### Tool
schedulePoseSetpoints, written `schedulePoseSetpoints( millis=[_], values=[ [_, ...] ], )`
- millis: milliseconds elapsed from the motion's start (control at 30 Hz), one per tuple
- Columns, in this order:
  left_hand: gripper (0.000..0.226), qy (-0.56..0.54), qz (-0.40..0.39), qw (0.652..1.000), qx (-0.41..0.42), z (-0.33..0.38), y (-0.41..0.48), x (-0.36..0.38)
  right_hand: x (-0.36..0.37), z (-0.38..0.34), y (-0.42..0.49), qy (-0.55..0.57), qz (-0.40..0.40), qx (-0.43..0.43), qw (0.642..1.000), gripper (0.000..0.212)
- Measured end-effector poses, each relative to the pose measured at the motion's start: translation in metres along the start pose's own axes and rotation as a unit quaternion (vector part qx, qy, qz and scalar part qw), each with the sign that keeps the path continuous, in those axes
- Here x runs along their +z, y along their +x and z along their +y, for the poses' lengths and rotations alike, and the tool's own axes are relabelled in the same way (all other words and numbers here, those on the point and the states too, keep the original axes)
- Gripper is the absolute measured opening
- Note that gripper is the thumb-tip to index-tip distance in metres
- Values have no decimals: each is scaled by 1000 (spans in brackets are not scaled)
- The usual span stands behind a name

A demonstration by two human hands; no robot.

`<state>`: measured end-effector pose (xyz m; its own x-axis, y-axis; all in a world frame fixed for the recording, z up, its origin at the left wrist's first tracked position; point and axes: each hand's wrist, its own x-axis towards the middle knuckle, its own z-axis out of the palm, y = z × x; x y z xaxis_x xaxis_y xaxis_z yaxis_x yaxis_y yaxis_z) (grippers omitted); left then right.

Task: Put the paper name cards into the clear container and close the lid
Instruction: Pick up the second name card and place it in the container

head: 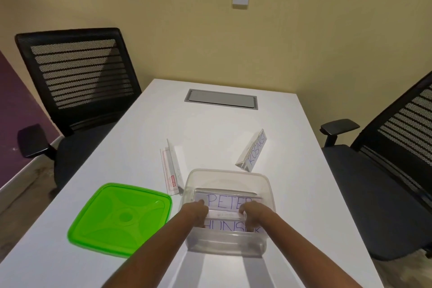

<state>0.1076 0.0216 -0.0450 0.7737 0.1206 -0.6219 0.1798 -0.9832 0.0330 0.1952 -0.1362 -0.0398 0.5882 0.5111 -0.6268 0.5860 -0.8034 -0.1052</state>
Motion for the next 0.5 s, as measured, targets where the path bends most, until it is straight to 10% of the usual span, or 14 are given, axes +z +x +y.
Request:
schedulePoseSetpoints(
  millis=[500],
  values=[
    [43, 19, 30, 999, -3, 2, -6, 0, 15, 3, 0, -2, 39, -12, 999, 32]
  ],
)
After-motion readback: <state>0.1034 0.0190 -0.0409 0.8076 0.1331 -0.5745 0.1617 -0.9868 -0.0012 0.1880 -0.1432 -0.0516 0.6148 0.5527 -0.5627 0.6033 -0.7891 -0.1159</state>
